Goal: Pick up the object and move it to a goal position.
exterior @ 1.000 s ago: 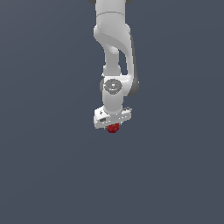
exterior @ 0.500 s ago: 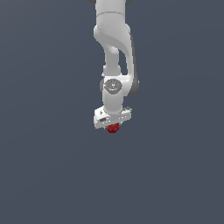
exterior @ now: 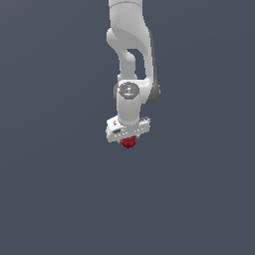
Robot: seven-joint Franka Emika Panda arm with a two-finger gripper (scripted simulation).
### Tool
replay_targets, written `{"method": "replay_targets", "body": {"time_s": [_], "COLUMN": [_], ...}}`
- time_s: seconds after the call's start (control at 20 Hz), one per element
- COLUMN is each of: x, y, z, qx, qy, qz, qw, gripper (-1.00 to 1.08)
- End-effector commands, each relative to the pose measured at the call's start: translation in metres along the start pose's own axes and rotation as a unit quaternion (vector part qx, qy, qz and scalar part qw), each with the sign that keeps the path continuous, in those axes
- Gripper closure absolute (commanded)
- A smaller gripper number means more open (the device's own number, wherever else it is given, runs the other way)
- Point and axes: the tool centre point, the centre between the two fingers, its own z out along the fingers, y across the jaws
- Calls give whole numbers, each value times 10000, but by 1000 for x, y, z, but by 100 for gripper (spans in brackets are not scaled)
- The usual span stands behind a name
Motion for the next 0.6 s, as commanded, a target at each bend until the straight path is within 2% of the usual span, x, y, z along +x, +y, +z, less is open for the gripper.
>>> {"method": "replay_targets", "body": {"time_s": [0.0, 0.55], "x": [-1, -18], "y": [-1, -9], "z": [-15, -117], "qx": [-6, -8], "qy": [16, 15], "qz": [0, -3], "qw": [10000, 10000], "gripper": [108, 108]}}
